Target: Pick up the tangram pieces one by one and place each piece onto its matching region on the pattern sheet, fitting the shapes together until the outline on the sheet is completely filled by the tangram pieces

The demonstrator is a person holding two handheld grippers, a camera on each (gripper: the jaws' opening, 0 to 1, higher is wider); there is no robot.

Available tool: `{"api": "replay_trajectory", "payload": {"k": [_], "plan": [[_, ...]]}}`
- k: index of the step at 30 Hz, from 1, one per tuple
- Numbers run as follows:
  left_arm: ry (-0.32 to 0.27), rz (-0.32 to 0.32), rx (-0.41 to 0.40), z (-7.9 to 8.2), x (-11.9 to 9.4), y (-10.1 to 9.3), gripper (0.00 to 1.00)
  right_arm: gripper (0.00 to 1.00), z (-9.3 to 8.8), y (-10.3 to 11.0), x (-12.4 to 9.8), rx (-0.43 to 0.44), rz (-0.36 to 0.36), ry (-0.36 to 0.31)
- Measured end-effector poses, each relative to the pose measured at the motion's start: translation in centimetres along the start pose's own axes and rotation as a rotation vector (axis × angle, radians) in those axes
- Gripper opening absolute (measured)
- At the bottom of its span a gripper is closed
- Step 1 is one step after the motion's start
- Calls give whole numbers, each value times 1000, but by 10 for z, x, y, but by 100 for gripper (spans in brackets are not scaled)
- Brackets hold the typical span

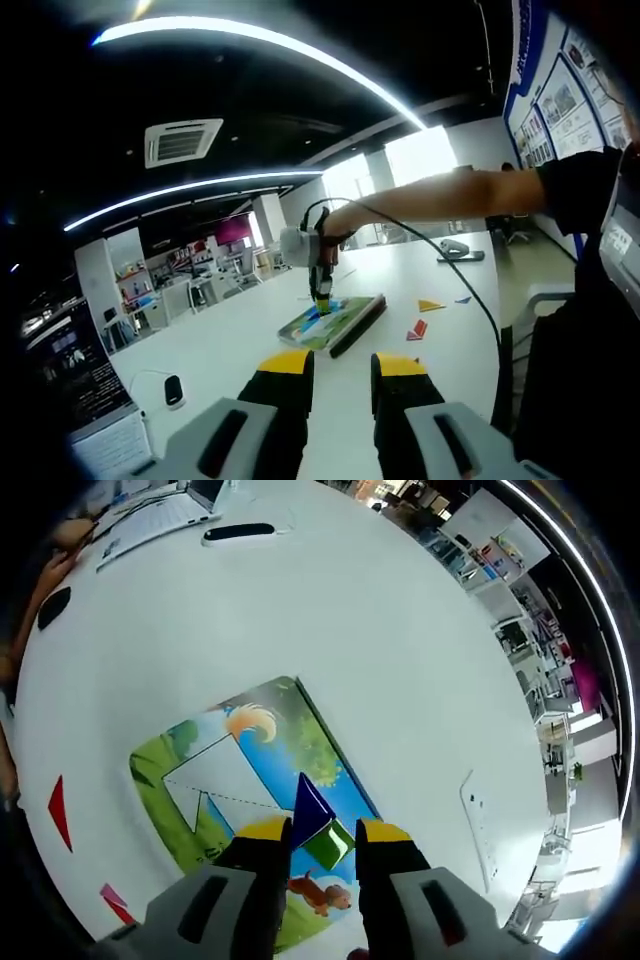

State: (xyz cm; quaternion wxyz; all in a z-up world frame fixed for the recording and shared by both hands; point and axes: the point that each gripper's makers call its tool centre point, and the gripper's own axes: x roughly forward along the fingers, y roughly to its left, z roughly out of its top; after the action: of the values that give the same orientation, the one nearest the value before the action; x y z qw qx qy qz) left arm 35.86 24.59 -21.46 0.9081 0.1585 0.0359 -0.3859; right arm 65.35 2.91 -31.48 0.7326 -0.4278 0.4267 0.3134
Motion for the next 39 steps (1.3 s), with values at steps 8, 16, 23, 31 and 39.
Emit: {"api": "replay_trajectory", "payload": {"k": [8,16,23,31,39], "plan": [[-2,6,-3,1,0,0,25,27,2,8,-29,-50,-4,-33],[4,1,2,1,2,-1,25,28,-15,31,-48,-114,22,-35],[7,-2,4,1,3,-1,25,28,-32,42,-61,-162,33,-28],[15,-15,-13,-1,3,-3,25,28,-52,48,-75,-196,47,-20],[17,-18,-9,-1,4,-5,25,29,-66,62,-81,-231,75,-10]]}}
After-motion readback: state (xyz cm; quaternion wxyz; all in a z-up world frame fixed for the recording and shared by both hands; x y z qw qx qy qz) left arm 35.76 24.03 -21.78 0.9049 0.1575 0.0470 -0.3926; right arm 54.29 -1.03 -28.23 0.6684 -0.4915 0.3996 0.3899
